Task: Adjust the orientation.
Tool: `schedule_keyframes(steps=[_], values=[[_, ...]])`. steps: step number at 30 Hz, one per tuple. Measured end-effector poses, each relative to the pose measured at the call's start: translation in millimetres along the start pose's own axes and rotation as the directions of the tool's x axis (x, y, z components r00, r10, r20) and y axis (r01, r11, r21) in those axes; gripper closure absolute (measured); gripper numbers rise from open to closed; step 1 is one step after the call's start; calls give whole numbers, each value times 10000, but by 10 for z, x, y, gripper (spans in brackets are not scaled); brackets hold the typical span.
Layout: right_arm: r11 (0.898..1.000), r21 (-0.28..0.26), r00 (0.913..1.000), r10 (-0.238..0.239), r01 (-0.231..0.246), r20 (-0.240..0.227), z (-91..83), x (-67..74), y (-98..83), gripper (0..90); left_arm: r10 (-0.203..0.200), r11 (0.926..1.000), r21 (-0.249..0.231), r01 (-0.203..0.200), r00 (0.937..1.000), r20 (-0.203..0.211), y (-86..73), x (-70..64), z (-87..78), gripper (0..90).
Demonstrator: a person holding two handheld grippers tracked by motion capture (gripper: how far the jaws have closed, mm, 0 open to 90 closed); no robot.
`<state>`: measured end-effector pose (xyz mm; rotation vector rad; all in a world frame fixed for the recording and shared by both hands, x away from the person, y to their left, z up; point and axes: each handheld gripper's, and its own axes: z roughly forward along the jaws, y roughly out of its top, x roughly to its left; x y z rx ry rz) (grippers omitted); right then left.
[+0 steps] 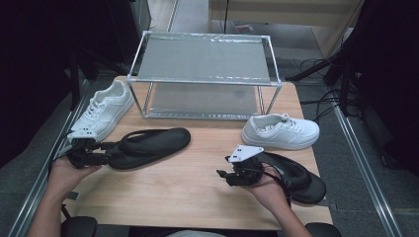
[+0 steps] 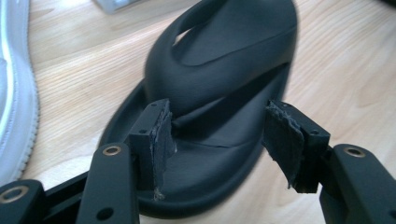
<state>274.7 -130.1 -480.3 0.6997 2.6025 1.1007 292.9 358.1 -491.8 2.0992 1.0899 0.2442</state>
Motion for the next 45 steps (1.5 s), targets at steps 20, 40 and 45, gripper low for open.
schedule_keyframes(steps=[20, 40, 45], values=[[9989, 206, 9978, 402, -413, 532, -96, 22, -143, 468, 448, 9985, 291, -461, 9980, 437, 9, 283, 408, 454], [9991, 166, 9976, 376, -386, 576, -123, 19, -156, 466, 521, 9974, 471, -545, 9973, 511, 41, 237, 388, 663], [9991, 163, 9976, 376, -386, 579, -127, 24, -156, 464, 94, 9997, 204, -107, 9980, 619, 60, 244, 339, 721]])
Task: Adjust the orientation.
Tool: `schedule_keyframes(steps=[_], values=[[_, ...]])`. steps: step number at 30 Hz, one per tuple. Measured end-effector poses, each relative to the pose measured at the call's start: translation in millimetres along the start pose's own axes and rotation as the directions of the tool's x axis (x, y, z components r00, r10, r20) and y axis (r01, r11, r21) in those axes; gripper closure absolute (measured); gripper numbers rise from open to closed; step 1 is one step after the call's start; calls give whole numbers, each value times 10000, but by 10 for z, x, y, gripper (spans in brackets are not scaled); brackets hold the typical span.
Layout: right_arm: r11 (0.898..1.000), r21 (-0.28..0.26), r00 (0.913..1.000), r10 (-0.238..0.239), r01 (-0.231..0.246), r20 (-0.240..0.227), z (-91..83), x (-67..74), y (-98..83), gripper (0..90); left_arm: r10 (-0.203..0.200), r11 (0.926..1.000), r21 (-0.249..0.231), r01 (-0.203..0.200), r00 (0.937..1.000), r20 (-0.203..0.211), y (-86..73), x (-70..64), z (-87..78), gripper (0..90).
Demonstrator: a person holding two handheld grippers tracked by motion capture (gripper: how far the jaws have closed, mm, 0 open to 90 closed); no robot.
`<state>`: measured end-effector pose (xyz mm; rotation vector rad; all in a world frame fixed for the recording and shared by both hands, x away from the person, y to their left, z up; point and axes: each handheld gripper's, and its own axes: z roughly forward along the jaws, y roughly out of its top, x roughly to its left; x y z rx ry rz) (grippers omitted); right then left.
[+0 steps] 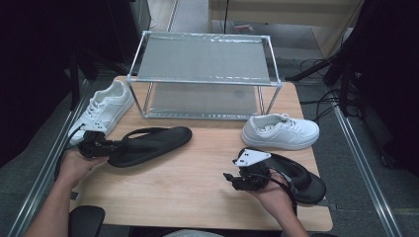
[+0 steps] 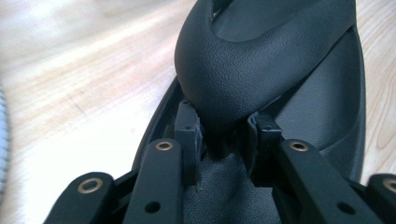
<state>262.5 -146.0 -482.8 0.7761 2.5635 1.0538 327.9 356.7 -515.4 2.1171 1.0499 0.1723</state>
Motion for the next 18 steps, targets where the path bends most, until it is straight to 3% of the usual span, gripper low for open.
schedule_keyframes(steps=[3, 9, 18], values=[[10000, 5, 10000, 3, -3, -13, 1, 0, -1, 463, 156, 9999, 21, -156, 9998, 142, 13, -18, -19, 728], [10000, 21, 10000, 2, -2, -18, 8, 2, 1, 463, 358, 9970, -700, -328, 9985, 422, 77, -77, -97, 744], [10000, 50, 10000, -35, 35, 1, 15, 5, 3, 463, 968, 9947, -436, -936, 9922, 787, 185, -230, -24, 755]])
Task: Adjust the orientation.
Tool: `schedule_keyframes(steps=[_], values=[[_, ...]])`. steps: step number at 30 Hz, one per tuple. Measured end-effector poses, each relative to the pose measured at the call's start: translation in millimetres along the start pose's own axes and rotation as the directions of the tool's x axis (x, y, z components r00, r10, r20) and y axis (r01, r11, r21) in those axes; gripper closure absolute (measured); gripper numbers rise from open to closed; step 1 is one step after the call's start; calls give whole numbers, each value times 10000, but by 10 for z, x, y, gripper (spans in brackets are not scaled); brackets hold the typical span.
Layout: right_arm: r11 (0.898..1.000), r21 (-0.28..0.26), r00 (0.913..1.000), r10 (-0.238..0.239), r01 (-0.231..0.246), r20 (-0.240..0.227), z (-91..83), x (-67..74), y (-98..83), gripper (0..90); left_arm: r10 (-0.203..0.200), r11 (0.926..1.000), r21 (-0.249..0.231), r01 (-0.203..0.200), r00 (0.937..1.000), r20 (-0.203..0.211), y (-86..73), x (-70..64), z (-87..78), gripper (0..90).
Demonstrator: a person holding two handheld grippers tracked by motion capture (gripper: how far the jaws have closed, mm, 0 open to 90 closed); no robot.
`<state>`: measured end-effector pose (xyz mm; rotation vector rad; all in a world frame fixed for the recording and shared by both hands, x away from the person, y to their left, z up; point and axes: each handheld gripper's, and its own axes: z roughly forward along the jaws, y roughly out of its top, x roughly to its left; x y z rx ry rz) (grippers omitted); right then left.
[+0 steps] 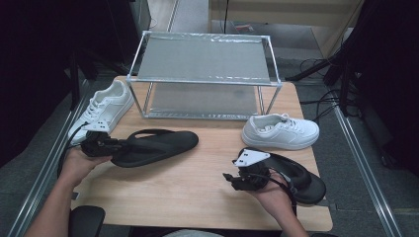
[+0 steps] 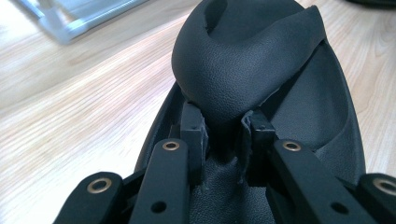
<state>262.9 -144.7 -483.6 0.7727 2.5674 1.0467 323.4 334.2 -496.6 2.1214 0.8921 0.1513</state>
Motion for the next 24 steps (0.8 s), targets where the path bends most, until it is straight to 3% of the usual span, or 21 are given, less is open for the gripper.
schedule_keyframes(steps=[5, 10, 18, 24], values=[[10000, 7, 10000, 19, -19, 20, 1, -2, 0, 463, 408, 9991, 98, -409, 9991, 115, 123, -138, 59, 757], [10000, 1, 10000, 19, -19, 11, 6, -3, 2, 464, 1111, 9934, 235, -1119, 9932, 336, 286, -339, 208, 757], [10000, -48, 10000, 19, -19, 12, 5, -4, 6, 464, 1500, 9886, 77, -1506, 9873, 520, 533, -500, 419, 757], [9998, -87, 9999, 155, -155, 19, -7, -24, -1, 464, 1452, 9894, -145, -1445, 9867, 734, 603, -525, 486, 758]])
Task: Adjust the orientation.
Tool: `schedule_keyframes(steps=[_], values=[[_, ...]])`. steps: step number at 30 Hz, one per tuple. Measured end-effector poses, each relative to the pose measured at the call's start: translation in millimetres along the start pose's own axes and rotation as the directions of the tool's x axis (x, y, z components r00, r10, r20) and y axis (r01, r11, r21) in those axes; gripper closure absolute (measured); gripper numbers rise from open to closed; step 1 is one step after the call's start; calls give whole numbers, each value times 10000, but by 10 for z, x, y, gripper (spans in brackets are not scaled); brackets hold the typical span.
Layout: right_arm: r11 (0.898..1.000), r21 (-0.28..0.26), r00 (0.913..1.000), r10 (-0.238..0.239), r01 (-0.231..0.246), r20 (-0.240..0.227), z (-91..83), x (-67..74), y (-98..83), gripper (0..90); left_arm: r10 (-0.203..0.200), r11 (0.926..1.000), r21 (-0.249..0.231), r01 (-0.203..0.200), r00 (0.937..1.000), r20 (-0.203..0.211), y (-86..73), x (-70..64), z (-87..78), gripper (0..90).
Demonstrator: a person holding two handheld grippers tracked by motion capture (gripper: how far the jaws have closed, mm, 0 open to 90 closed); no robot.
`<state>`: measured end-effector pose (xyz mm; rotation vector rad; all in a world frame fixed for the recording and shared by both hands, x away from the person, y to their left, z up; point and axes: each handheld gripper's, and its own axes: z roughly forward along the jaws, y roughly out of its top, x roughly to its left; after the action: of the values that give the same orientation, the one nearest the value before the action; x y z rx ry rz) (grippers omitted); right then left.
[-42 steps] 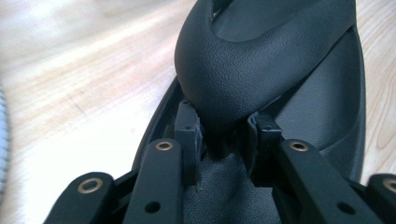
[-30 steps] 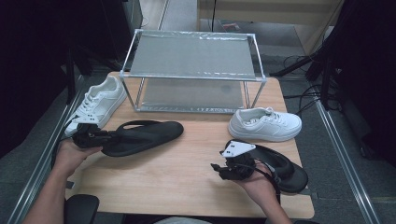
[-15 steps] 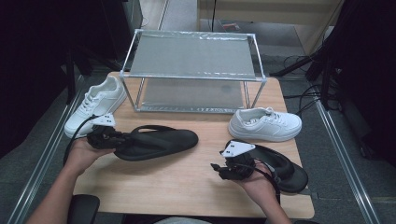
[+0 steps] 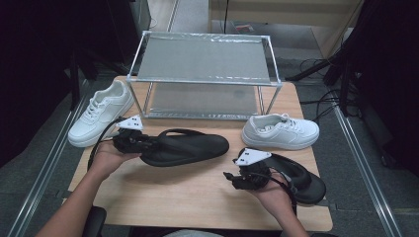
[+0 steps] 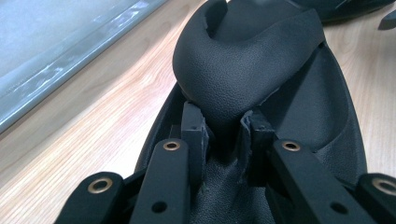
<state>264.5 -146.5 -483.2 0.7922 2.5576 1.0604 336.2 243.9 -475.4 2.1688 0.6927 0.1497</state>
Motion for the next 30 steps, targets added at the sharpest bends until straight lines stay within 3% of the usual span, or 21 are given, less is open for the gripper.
schedule_keyframes(steps=[7, 9, 12, 14, 18, 22, 25, 28, 30], values=[[10000, -29, 10000, -82, 82, -48, 11, 4, 11, 464, 433, 9990, 102, -436, 9986, 314, 94, -54, 203, 756], [10000, -22, 10000, -46, 46, -63, 13, 7, 12, 464, 384, 9981, 469, -401, 9986, 365, 62, -27, 261, 756], [10000, -61, 9999, 42, -43, -138, 15, 4, 14, 464, 125, 9990, 430, -150, 9982, 580, -8, 21, 288, 754], [9997, -140, 9995, 192, -195, -246, 19, -1, 19, 464, 216, 9988, 423, -243, 9977, 636, -30, 29, 292, 750], [9989, -265, 9985, 373, -384, -407, 33, -4, 37, 478, 181, 9959, 879, -233, 9981, 587, -109, 46, 342, 737], [9987, -341, 9984, 377, -391, -413, 29, -4, 42, 482, 23, 9951, 989, -96, 9972, 742, -150, 63, 353, 730], [9987, -319, 9983, 382, -396, -441, 38, -3, 44, 482, 69, 9934, 1138, -144, 9978, 663, -159, 53, 362, 715], [9985, -354, 9979, 402, -420, -498, 54, -6, 51, 482, 93, 9849, 1727, -148, 9994, 323, -182, 50, 390, 659], [9984, -379, 9976, 398, -420, -564, 69, -11, 59, 482, -258, 9855, 1687, 197, 9991, 343, -192, 81, 388, 595]])
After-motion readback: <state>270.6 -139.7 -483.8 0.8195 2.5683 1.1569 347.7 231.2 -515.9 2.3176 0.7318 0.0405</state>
